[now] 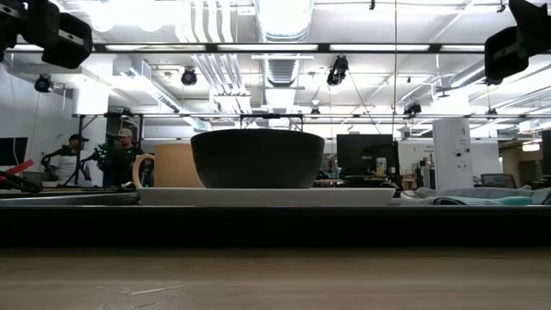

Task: Set up tray
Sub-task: Return to Home Position

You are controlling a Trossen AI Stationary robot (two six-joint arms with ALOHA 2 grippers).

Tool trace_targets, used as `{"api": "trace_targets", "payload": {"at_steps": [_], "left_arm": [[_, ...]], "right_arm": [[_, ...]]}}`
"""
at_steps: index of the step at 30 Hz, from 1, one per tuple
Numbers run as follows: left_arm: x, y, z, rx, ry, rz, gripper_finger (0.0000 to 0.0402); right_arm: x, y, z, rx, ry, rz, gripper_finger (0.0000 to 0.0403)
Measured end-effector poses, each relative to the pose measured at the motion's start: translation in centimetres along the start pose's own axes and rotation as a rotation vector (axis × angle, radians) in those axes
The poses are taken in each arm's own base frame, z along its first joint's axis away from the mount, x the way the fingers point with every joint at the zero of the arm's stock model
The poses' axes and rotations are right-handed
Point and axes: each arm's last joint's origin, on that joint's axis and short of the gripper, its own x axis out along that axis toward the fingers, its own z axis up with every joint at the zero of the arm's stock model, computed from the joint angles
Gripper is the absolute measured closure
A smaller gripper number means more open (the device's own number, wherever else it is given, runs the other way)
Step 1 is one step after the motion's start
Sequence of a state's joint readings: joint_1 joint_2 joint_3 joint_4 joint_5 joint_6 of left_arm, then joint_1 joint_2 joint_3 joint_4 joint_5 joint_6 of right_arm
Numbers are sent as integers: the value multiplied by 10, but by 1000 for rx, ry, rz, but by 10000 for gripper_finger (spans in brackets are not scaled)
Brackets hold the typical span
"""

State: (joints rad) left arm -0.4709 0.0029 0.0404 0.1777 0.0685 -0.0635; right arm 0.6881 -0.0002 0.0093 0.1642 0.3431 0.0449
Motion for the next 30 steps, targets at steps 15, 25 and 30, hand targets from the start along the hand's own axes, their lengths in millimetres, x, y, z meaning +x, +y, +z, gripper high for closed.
{"api": "trace_targets", "payload": {"at_steps": [15, 25, 30], "left_arm": [[0, 0, -7, -1, -2, 0, 242], [-1, 6, -17, -61, 84, 181, 242], [-3, 12, -21, -85, 100, 392, 242]], "right_arm": [[0, 0, 3, 7, -28, 1, 306], [0, -4, -5, 40, 40, -129, 302], [-1, -7, -9, 74, 67, -227, 310]]}}
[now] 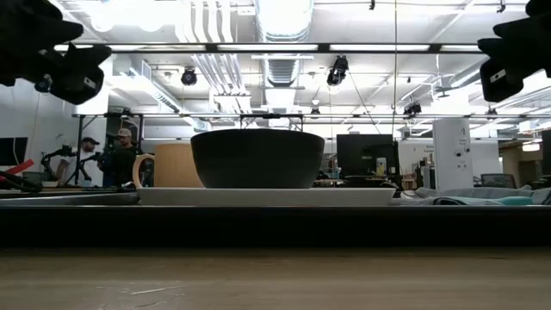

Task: Set up tray
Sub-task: Return to Home Position

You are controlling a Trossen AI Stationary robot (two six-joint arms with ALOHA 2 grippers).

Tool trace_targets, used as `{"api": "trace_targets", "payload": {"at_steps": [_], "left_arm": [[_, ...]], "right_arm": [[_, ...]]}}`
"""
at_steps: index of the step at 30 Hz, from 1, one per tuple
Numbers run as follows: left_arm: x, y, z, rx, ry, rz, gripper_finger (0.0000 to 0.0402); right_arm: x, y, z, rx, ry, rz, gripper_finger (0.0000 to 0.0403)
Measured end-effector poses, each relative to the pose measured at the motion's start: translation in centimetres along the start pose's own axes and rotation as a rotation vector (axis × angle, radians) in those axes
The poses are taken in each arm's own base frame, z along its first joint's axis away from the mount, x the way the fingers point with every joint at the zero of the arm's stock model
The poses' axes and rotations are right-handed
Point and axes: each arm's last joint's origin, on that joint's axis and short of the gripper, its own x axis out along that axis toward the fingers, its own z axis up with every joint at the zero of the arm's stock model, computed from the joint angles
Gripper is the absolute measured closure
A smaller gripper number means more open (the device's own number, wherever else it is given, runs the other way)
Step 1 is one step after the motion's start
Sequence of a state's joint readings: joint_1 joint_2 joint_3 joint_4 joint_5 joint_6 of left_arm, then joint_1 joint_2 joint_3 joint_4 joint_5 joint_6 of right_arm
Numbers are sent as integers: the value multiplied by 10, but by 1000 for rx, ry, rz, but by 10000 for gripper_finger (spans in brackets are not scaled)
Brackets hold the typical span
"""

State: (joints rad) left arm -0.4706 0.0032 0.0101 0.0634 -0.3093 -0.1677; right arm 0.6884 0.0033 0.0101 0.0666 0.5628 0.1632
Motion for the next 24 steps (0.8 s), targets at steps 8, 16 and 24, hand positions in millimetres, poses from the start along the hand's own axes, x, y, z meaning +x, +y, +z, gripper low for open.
{"api": "trace_targets", "payload": {"at_steps": [8, 16, 24], "left_arm": [[0, 1, 0, 16, -3, 34, 242], [2, 3, -2, -2, 13, 104, 242], [6, 8, -9, -47, 45, 317, 242]], "right_arm": [[0, -1, 0, 15, -4, -39, 319], [5, -4, -9, 19, 46, -230, 312], [11, -4, -22, 24, 139, -303, 314]]}}
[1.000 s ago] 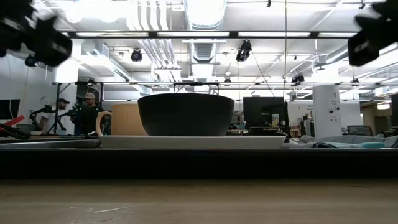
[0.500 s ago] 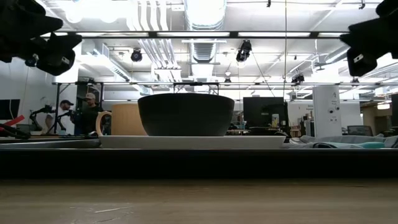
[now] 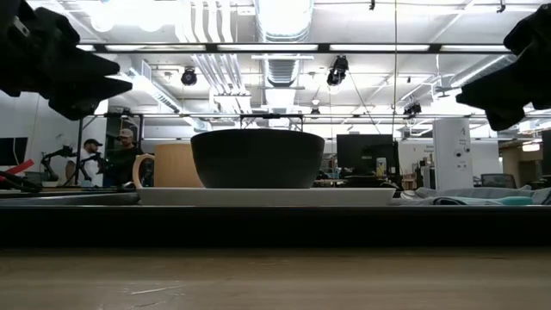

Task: Set up tray
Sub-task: Return to Home Position

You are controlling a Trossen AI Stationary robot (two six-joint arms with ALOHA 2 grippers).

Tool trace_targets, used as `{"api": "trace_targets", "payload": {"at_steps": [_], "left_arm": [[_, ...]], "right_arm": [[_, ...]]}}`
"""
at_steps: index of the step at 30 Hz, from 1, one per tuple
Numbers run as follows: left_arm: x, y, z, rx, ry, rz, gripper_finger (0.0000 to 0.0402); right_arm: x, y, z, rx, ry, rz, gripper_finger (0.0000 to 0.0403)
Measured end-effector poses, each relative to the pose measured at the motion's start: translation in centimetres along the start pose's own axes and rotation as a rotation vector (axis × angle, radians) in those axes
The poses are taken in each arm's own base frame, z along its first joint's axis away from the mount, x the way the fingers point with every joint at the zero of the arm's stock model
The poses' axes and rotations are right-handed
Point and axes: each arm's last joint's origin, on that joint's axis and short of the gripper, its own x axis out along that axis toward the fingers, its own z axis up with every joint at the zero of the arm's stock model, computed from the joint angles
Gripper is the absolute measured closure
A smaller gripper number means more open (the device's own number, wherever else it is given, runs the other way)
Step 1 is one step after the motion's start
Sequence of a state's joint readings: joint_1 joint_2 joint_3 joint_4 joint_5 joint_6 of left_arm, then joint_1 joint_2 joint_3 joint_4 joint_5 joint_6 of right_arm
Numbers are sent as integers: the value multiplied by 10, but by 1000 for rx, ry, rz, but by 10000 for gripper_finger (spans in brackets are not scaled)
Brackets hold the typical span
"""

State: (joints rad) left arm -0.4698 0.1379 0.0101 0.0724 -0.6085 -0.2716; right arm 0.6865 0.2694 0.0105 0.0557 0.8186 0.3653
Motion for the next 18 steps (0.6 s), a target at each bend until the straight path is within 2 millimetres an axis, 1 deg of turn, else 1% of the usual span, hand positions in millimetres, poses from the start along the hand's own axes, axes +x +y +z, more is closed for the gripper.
{"api": "trace_targets", "payload": {"at_steps": [7, 14, 18], "left_arm": [[1, 0, -1, 2, 7, 10, 242], [1, 0, -2, 12, 21, 12, 242], [2, 0, -4, 21, 32, 15, 242]], "right_arm": [[1, 1, -2, 13, 16, -3, 325], [-1, 0, 1, -33, -8, 4, 328], [-1, -2, 3, -24, -38, -54, 323]]}}
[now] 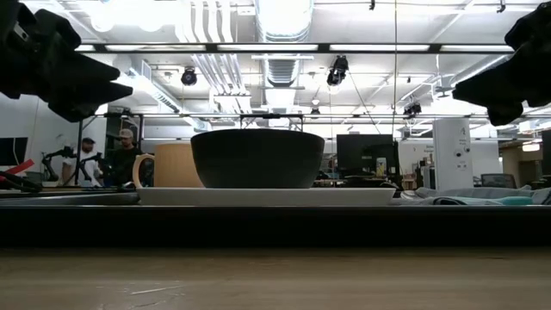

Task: Set up tray
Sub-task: Return to Home Position

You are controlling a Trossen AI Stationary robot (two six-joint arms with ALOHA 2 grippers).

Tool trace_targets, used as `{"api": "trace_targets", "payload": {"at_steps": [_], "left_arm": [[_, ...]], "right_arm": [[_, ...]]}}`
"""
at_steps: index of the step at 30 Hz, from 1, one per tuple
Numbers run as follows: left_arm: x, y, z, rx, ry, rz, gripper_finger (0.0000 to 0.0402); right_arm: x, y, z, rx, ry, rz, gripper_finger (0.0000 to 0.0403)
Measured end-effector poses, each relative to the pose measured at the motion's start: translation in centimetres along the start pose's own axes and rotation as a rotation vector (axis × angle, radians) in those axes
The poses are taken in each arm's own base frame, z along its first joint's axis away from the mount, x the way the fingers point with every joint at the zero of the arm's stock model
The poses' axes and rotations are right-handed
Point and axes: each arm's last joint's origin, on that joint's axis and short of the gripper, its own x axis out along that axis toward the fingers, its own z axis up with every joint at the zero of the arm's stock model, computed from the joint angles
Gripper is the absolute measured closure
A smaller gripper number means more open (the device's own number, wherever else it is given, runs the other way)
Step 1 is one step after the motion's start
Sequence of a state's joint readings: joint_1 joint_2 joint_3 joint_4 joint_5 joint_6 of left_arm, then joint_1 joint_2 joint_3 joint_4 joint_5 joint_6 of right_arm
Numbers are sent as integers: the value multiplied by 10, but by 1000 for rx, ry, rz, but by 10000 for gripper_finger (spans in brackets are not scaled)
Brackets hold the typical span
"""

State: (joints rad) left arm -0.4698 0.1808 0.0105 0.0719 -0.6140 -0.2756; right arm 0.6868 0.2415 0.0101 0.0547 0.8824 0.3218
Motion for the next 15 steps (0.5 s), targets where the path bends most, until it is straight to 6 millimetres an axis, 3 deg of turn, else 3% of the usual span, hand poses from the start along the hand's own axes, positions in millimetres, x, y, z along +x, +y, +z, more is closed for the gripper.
{"api": "trace_targets", "payload": {"at_steps": [6, 15], "left_arm": [[1, 0, -2, 14, 19, 4, 242], [3, -1, -5, 33, 45, 12, 242]], "right_arm": [[-1, 0, 4, 13, -15, -6, 316], [-12, -4, 34, -21, 21, -16, 327]]}}
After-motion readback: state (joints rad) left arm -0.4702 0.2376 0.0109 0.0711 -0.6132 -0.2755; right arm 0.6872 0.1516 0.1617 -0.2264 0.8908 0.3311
